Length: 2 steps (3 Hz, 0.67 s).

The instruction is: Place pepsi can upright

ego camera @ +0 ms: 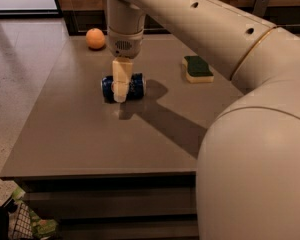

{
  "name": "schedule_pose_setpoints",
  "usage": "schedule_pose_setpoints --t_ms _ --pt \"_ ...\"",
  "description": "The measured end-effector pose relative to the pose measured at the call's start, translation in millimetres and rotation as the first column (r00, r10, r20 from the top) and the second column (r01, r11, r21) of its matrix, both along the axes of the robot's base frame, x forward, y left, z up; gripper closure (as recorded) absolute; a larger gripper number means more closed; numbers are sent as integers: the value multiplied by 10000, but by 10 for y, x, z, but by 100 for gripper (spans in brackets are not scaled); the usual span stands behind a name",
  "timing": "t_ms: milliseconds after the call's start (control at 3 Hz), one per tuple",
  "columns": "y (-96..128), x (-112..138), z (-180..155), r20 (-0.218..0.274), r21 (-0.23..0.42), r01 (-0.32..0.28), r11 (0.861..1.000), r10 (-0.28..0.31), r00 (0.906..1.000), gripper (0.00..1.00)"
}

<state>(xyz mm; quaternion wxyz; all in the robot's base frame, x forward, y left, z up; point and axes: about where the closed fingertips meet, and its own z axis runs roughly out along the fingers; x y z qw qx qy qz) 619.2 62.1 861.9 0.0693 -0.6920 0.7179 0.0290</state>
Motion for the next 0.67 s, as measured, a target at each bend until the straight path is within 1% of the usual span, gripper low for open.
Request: schedule_pose_setpoints --t_ms 333,667 --pt "53 -62 -209 -269 178 -40 9998 45 9996 0" --pt "113 -91 -359 -460 276 -122 9995 135 9989 18"
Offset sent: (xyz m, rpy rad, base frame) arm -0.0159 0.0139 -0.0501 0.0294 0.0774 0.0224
